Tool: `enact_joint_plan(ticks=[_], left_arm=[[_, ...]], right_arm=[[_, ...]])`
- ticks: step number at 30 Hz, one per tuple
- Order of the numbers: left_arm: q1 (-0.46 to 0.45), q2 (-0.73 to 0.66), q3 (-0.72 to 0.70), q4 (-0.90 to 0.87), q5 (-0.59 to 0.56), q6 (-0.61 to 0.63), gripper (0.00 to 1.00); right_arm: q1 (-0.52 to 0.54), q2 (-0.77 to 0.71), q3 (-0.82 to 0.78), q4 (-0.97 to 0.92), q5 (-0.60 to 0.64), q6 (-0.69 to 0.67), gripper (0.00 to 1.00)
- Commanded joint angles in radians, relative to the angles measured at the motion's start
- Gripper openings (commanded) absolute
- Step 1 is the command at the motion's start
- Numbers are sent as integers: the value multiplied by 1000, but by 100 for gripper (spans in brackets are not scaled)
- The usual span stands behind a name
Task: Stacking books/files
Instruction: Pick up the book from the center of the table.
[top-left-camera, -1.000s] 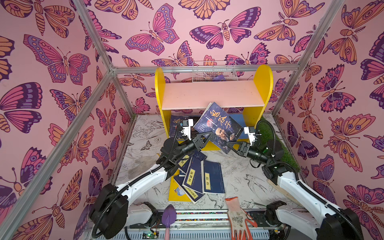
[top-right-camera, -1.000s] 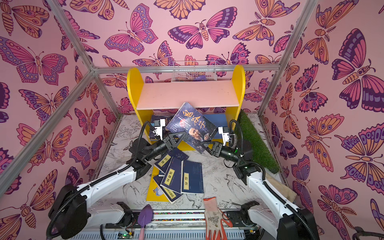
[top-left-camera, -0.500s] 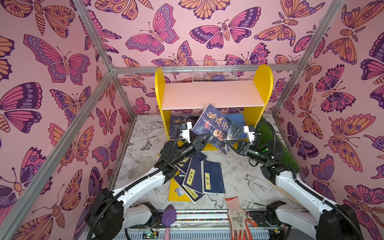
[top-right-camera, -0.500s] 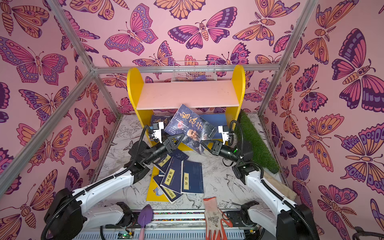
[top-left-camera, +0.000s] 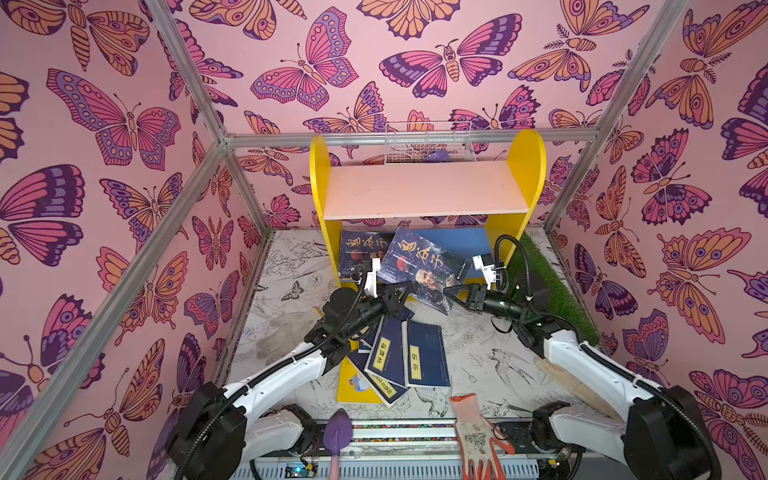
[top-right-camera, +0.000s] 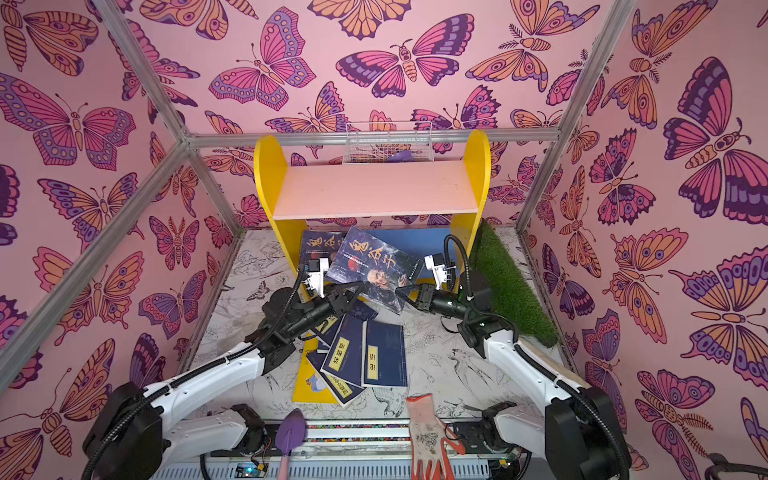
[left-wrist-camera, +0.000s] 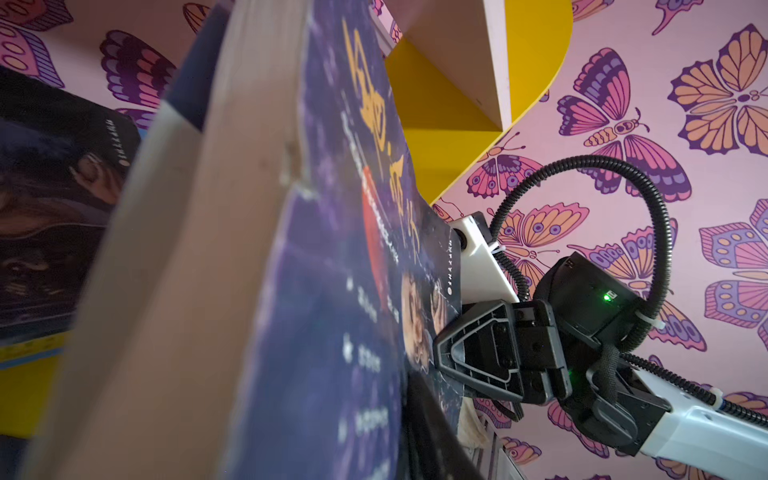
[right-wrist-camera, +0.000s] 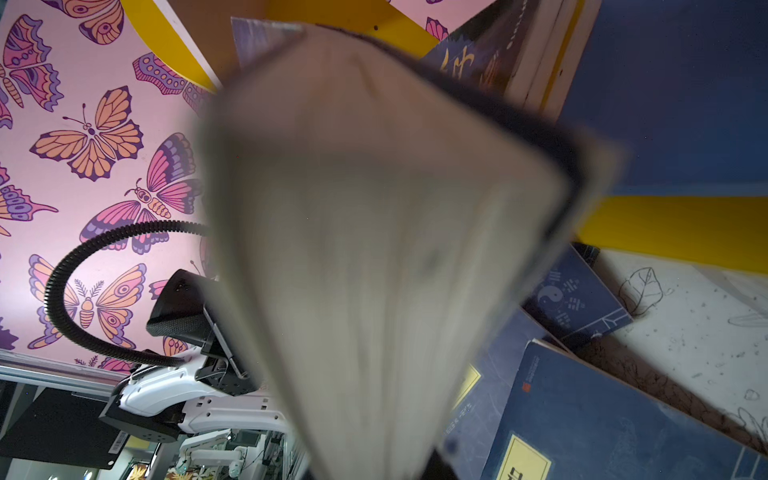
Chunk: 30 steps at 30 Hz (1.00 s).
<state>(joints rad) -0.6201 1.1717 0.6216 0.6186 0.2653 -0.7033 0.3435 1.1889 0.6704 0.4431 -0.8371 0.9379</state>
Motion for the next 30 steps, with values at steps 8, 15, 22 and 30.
enact_joint_plan(ticks=[8, 15, 22, 30], left_arm=[[109, 39, -39, -105, -168, 53, 36], [163, 64, -48, -98, -197, 31, 45], [195, 45, -51, -154, -222, 45, 56], [201, -101, -97, -237, -242, 71, 56]], right_arm=[[9, 274, 360, 150, 87, -10, 0], [17, 465, 549, 157, 96, -9, 0], [60, 617, 728, 102, 81, -22, 0], [75, 634, 757, 114, 5, -10, 0]])
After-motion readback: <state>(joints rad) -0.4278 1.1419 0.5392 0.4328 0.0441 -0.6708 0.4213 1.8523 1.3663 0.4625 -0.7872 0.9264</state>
